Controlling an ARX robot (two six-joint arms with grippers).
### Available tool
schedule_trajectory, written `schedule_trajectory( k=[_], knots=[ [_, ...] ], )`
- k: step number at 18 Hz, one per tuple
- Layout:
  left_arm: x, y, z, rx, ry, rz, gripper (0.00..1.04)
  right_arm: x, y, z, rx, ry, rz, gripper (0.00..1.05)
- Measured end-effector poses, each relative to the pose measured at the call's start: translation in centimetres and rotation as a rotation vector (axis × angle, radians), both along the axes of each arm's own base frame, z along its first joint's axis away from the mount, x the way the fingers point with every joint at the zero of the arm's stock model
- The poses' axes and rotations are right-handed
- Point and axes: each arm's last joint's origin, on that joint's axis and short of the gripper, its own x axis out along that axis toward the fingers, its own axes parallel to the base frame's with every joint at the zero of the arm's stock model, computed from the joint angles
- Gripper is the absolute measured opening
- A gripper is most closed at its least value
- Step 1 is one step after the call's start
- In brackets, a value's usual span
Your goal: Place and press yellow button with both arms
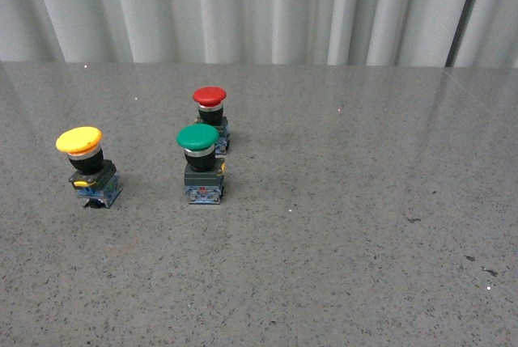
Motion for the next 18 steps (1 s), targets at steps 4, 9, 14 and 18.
schedule_trajectory(
  k=[4, 9, 14, 18],
  knots=[
    [0.0, 0.0, 0.0, 0.0, 0.0, 0.0, 0.98, 0.0, 0.0, 0.0, 0.0, 0.0, 0.0, 0.98],
    [0.0, 0.0, 0.0, 0.0, 0.0, 0.0, 0.98, 0.0, 0.0, 0.0, 0.0, 0.0, 0.0, 0.98],
    [0.0, 0.0, 0.0, 0.0, 0.0, 0.0, 0.98, 0.0, 0.0, 0.0, 0.0, 0.0, 0.0, 0.98],
    [0.0, 0.0, 0.0, 0.0, 0.0, 0.0, 0.98, 0.0, 0.0, 0.0, 0.0, 0.0, 0.0, 0.98]
  ],
)
